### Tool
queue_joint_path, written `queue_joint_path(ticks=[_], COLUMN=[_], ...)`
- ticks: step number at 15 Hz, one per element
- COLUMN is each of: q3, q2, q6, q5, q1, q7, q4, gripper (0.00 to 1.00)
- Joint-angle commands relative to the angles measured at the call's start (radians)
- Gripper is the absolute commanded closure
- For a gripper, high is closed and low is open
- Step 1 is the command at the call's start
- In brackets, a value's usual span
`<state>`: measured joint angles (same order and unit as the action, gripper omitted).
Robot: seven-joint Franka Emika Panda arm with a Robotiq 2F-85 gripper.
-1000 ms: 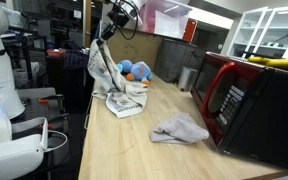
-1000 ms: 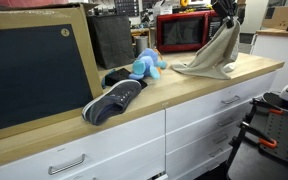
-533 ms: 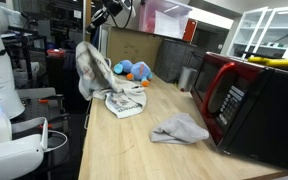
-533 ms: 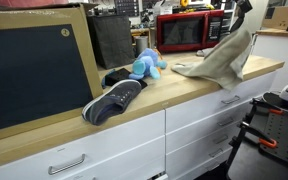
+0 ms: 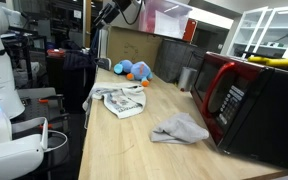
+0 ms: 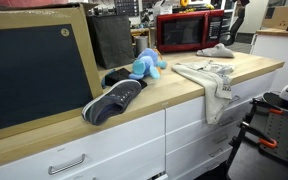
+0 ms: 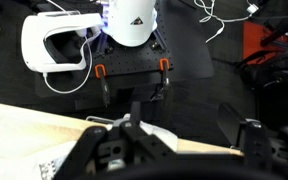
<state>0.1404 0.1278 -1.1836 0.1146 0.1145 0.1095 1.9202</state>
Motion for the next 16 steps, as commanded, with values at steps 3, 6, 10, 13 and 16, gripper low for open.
queue_joint_path(ticks=[3, 6, 10, 13, 16], q3=[0.037, 0.052, 0.073, 0.077, 0.073], q2=[-0.172, -0.251, -0.341, -0.363, -0.366], q6=[-0.270, -0.423, -0.548, -0.660, -0.800], q5=[-0.024, -0.070, -0.123, -0.195, -0.245], q1=[0.051, 0.070, 0.089, 0.097, 0.098], q7=[-0.125, -0.188, -0.239, -0.174, -0.146], q4=[-0.053, -0.039, -0.045, 0.000, 0.058], gripper=[0.00, 0.00, 0.00, 0.00, 0.00])
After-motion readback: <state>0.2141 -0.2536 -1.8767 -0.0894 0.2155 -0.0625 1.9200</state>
